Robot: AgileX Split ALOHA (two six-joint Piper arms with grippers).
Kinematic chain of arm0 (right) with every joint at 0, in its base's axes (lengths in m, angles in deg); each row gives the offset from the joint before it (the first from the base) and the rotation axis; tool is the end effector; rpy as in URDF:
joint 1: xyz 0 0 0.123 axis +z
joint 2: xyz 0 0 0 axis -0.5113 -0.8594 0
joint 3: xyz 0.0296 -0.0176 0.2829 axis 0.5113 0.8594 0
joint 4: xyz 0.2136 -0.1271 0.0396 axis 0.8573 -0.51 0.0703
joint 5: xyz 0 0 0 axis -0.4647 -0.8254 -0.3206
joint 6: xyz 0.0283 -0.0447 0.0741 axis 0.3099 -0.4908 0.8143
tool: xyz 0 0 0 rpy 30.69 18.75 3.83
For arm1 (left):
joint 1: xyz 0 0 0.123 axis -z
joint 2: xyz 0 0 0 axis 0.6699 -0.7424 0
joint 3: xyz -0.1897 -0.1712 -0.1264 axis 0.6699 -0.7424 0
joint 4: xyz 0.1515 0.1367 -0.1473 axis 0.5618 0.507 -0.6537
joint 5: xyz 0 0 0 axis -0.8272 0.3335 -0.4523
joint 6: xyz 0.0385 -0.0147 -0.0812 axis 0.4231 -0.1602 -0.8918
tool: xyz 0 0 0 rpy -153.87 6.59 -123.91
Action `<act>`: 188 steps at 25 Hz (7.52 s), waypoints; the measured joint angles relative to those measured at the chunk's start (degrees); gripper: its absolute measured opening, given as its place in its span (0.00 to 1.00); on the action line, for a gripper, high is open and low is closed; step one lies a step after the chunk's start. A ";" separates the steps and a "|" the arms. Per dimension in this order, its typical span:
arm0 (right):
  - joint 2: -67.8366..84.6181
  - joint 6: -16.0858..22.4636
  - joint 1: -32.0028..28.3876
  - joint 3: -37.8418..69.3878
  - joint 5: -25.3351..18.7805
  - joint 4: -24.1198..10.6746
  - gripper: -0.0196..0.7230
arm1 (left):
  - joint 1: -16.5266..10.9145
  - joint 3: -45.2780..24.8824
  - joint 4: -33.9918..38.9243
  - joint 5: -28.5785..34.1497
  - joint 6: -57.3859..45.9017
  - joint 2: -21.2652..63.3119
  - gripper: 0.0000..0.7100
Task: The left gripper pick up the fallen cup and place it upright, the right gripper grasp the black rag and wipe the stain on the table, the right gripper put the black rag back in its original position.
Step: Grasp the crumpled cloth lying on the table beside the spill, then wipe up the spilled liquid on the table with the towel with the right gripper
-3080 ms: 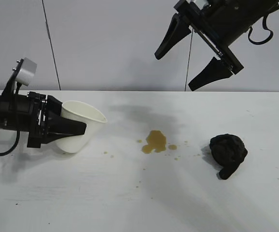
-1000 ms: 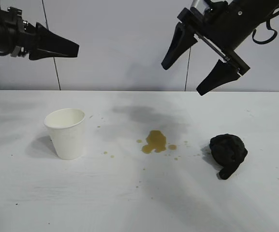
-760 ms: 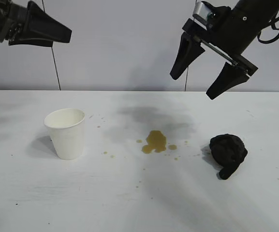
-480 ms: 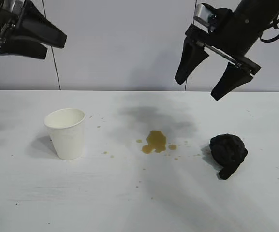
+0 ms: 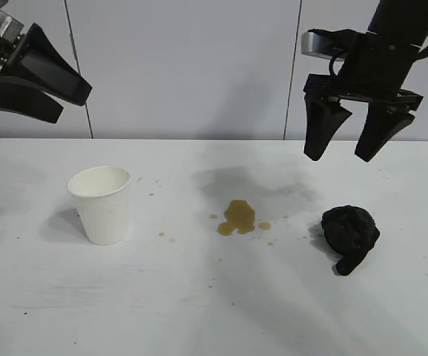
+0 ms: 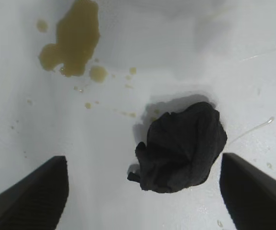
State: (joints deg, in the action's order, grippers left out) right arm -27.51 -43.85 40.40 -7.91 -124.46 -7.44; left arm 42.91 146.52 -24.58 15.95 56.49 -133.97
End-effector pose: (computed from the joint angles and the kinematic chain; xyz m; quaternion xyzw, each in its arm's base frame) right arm 0.4082 0.0864 0.2228 -0.2334 0.9669 0.0889 0.0524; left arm 0.3411 -0.0731 0.2398 0.2915 0.8483 -0.3484 0.2722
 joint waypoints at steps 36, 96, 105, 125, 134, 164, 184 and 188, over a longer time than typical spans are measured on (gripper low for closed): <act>-5.00 13.46 1.58 8.27 6.77 -8.99 0.92 | 0.00 0.00 0.02 1.54 -0.58 0.00 0.89; -13.77 0.36 15.59 -0.79 23.38 27.38 0.09 | 0.00 0.00 -1.11 4.55 -0.63 0.00 0.89; -16.22 6.30 17.99 -5.92 21.37 16.01 0.08 | 0.00 0.00 -1.11 4.97 -0.63 0.00 0.89; -15.19 10.65 7.12 -7.65 7.82 4.29 0.09 | 0.00 0.00 -1.24 5.95 -0.63 0.00 0.89; -9.48 9.18 7.28 -7.59 0.18 3.39 0.09 | 0.00 0.00 -3.44 6.04 -0.63 0.00 0.89; -15.68 12.65 16.74 -7.55 13.23 -1.74 0.09 | 0.00 0.00 -3.49 8.06 -0.63 0.00 0.89; -16.68 8.61 19.89 -7.98 0.61 -1.91 0.09 | 0.00 0.00 -3.51 8.40 -0.63 0.00 0.89; -16.68 9.78 19.89 -7.98 2.96 -5.71 0.09 | 0.00 0.00 -3.51 8.83 -0.63 0.00 0.89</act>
State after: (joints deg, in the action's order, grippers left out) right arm -44.19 -34.08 60.29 -15.89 -121.51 -13.15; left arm 42.91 146.52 -28.08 24.79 55.86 -133.97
